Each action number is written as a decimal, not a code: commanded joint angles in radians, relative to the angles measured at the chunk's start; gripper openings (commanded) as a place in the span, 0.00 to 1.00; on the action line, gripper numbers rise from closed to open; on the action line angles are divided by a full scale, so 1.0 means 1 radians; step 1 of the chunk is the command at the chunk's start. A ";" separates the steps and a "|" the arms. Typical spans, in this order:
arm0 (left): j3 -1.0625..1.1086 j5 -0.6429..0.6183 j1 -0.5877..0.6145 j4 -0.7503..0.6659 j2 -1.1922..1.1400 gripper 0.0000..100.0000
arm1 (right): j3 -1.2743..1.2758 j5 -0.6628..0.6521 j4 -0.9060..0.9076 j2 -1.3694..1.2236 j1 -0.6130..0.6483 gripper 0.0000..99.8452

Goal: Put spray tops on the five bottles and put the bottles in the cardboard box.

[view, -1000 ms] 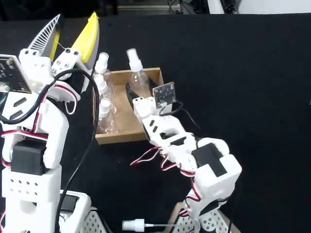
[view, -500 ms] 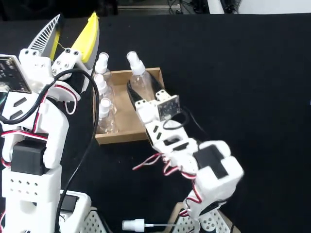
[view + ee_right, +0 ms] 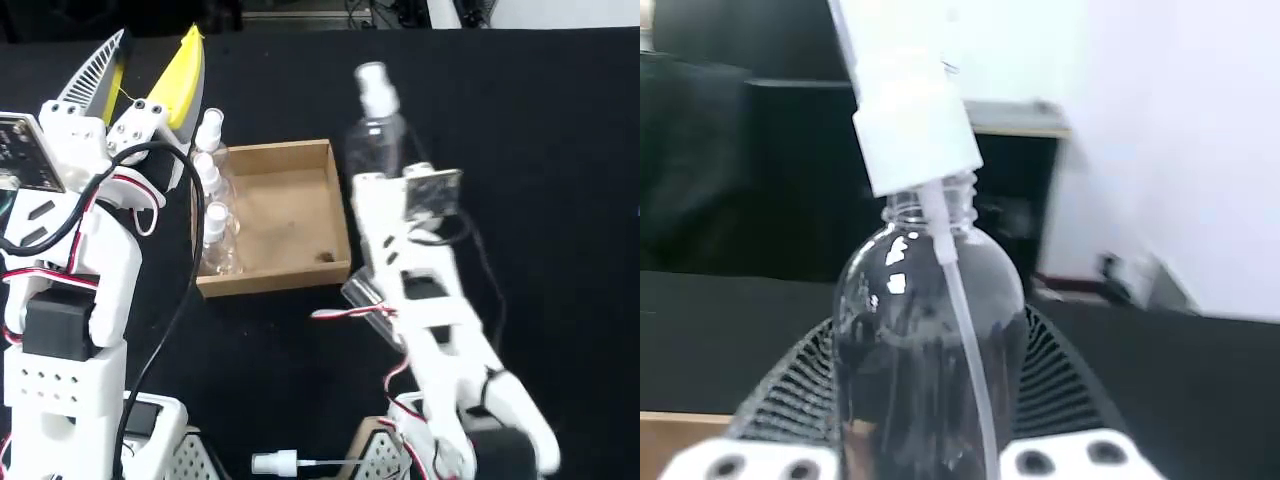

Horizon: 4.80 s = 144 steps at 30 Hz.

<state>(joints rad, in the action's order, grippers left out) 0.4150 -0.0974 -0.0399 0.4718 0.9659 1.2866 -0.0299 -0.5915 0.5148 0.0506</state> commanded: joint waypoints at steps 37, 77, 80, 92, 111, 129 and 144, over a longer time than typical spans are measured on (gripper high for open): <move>-0.001 -0.009 0.005 -0.021 0.014 0.22 | -0.168 -0.083 -1.117 -1.187 -0.712 0.01; -0.001 -0.009 0.005 -0.021 0.014 0.22 | -0.110 -0.080 -1.122 -1.198 -0.624 0.19; -0.001 -0.009 0.005 -0.021 0.014 0.22 | -0.110 -0.080 -1.122 -1.198 -0.624 0.20; -0.001 -0.009 0.005 -0.021 0.014 0.22 | -0.110 -0.080 -1.123 -1.190 -0.631 0.21; -0.001 -0.009 0.005 -0.021 0.014 0.22 | -0.104 -0.084 -1.125 -1.173 -0.632 0.36; -0.001 -0.009 0.005 -0.021 0.014 0.22 | 0.231 -0.086 -1.114 -0.702 -0.634 0.34; -0.001 -0.006 0.005 -0.021 0.014 0.22 | 0.392 -0.087 -1.042 -0.386 -0.698 0.34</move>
<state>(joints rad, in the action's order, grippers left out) 0.4212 -0.0974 -0.0399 0.4718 0.9659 1.6747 -0.1097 -1.6655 0.0560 -0.6030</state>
